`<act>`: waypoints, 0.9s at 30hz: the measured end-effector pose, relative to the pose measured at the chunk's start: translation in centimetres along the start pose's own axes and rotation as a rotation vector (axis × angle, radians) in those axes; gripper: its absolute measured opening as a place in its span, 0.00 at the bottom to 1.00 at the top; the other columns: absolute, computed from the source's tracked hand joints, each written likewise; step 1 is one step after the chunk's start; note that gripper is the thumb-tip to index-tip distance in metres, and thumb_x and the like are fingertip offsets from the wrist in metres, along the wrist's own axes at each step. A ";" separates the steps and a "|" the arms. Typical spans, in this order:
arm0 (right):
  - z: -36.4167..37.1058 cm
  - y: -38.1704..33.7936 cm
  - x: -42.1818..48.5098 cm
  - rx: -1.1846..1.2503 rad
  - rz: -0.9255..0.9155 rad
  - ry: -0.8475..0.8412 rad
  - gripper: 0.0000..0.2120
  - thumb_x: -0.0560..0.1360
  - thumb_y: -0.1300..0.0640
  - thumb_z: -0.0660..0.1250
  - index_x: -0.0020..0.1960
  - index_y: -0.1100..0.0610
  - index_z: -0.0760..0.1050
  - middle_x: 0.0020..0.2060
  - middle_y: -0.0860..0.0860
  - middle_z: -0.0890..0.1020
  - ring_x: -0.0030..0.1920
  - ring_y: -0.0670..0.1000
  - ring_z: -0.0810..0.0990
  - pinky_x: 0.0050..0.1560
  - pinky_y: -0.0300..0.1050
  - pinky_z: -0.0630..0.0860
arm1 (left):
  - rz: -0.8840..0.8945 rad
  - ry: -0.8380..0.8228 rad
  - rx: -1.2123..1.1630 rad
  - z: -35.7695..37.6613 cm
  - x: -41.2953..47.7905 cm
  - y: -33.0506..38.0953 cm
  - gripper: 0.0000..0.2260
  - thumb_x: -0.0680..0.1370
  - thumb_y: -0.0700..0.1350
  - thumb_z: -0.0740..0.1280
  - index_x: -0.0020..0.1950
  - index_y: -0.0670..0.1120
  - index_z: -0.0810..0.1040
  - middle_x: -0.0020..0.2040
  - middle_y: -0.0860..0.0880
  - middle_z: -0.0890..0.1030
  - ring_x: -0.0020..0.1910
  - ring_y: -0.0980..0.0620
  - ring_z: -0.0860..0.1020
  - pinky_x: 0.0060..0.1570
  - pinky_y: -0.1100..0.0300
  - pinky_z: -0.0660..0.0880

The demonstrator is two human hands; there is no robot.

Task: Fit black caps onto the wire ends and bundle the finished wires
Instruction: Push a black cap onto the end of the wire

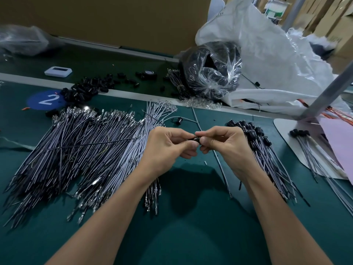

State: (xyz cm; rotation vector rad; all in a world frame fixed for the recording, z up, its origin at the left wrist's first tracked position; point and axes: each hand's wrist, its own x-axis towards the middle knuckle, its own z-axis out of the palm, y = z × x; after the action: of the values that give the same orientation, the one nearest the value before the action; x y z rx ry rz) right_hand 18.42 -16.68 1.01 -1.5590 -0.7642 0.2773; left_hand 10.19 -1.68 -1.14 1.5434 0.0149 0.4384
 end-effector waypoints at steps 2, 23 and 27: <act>-0.1 0.0 0.0 0.041 -0.002 -0.011 0.08 0.70 0.69 0.71 0.45 0.58 0.83 0.33 0.49 0.85 0.32 0.45 0.80 0.38 0.36 0.78 | -0.009 -0.011 -0.044 0.0 -0.1 0.3 0.07 0.73 0.32 0.72 0.43 0.45 0.83 0.35 0.46 0.85 0.33 0.48 0.85 0.34 0.60 0.81; -5.6 -5.3 -2.2 0.606 -0.034 0.150 0.12 0.76 0.60 0.59 0.52 0.59 0.80 0.38 0.52 0.80 0.36 0.46 0.78 0.38 0.38 0.78 | -0.097 0.037 -0.349 -1.2 0.1 1.2 0.27 0.75 0.64 0.58 0.58 0.45 0.79 0.41 0.41 0.85 0.37 0.45 0.84 0.36 0.59 0.79; -10.9 -7.2 -2.7 0.048 0.009 0.325 0.11 0.74 0.56 0.65 0.53 0.53 0.84 0.36 0.49 0.82 0.36 0.44 0.78 0.35 0.34 0.76 | -0.067 0.176 -0.355 -1.1 0.3 1.3 0.25 0.76 0.63 0.57 0.54 0.44 0.81 0.37 0.42 0.85 0.35 0.46 0.83 0.35 0.59 0.79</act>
State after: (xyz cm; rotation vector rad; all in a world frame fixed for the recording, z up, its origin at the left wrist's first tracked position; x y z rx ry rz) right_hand 20.65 -27.22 8.85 -1.5141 -0.4926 0.0452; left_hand 9.77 -0.59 0.15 1.1496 0.1188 0.4935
